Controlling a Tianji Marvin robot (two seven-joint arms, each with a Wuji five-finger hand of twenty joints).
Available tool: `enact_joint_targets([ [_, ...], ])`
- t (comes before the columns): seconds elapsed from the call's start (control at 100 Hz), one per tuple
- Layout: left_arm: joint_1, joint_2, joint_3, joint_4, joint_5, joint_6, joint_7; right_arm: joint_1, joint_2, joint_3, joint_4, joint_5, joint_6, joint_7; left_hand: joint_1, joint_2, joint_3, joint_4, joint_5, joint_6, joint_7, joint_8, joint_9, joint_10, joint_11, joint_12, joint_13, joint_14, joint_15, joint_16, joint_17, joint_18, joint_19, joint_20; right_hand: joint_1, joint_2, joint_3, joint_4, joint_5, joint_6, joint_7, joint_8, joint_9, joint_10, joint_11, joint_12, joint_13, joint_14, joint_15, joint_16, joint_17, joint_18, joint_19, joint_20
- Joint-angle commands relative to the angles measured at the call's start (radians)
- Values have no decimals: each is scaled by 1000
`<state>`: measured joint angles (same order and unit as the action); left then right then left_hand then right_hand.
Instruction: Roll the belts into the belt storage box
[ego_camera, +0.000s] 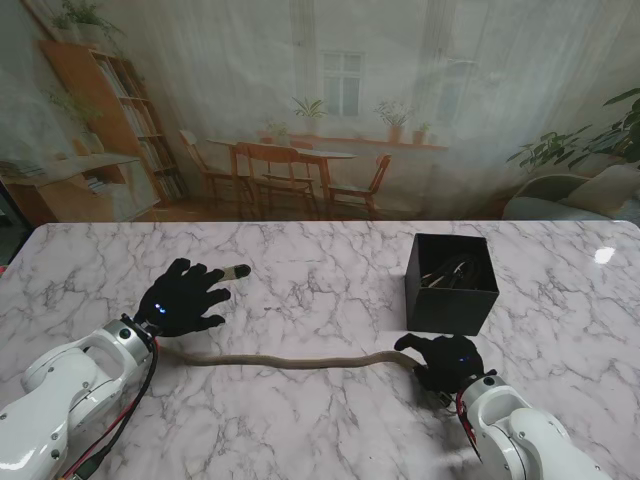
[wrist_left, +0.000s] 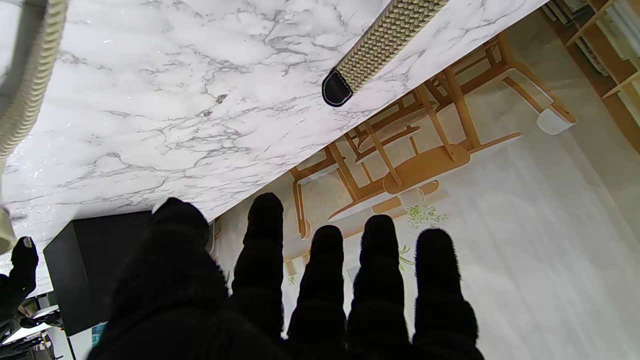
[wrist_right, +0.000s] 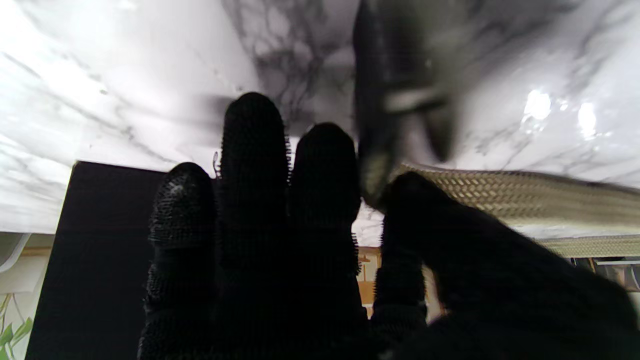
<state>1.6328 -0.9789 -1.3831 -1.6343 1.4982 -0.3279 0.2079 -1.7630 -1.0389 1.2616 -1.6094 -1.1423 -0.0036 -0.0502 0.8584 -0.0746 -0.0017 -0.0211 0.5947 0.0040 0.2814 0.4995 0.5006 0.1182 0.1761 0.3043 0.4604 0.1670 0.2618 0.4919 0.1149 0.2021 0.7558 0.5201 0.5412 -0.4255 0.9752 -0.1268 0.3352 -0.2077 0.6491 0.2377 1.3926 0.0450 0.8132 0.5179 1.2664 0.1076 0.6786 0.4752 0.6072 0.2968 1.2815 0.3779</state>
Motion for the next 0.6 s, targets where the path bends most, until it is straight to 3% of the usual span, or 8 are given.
enact_joint_targets([
  [0.0, -1, -4, 5, -1, -4, 0, -17, -11, 1, 8, -19, -11, -8, 41, 9, 36, -23, 6, 27, 24, 9, 12, 30, 24, -15, 15, 6, 23, -22, -1, -9, 38, -26, 10, -94, 40, -67, 29, 12, 111, -18, -30, 1, 39, -64, -17, -30, 18, -74, -15, -49, 26, 8, 0],
  [0.12, 0, -4, 5, -2, -7, 1, -21, -18, 4, 20, -23, -36, -26, 31, 9, 37, -22, 6, 28, 26, 9, 13, 31, 25, -15, 15, 6, 23, -22, -1, -10, 38, -26, 11, -144, 53, -121, 33, 47, 160, -33, -39, -70, 26, -90, -13, -76, 13, -115, -7, -85, 12, 1, 11],
  [0.36, 2, -5, 4, -5, -8, 2, -28, -51, 2, 78, -41, -73, -56, -27, 9, 39, -23, 6, 28, 25, 10, 13, 31, 23, -15, 15, 6, 23, -22, -1, -10, 39, -27, 11, -151, 60, -143, 39, 107, 160, -28, -37, -92, 22, -110, -20, -92, 16, -129, -2, -97, 12, -6, 16],
  [0.46, 1, -5, 4, -4, -8, 2, -26, -72, 3, 118, -54, -109, -78, -60, 10, 39, -22, 6, 28, 26, 10, 13, 31, 26, -15, 15, 7, 23, -22, -1, -10, 39, -27, 12, -117, 64, -136, 41, 139, 70, -24, -33, -96, 17, -124, -25, -95, 13, -132, 3, -104, 11, -15, 17],
  [0.53, 1, -5, 4, -4, -8, 3, -26, -101, 9, 158, -87, -162, -95, -31, 9, 39, -23, 6, 27, 26, 9, 13, 32, 24, -14, 15, 7, 22, -22, 0, -10, 40, -26, 12, -65, 90, -149, 34, 77, -116, -61, -38, -170, 8, -204, -35, -141, 13, -177, -1, -141, 11, -46, 21],
  [0.59, 1, -5, 4, -4, -8, 3, -26, -119, 14, 181, -101, -219, -101, -23, 8, 40, -23, 6, 26, 26, 8, 12, 31, 26, -15, 15, 6, 22, -22, -1, -10, 40, -27, 12, -25, 92, -133, 34, 15, -211, -81, -43, -244, -2, -271, -43, -167, 1, -194, 1, -156, 5, -60, 28],
])
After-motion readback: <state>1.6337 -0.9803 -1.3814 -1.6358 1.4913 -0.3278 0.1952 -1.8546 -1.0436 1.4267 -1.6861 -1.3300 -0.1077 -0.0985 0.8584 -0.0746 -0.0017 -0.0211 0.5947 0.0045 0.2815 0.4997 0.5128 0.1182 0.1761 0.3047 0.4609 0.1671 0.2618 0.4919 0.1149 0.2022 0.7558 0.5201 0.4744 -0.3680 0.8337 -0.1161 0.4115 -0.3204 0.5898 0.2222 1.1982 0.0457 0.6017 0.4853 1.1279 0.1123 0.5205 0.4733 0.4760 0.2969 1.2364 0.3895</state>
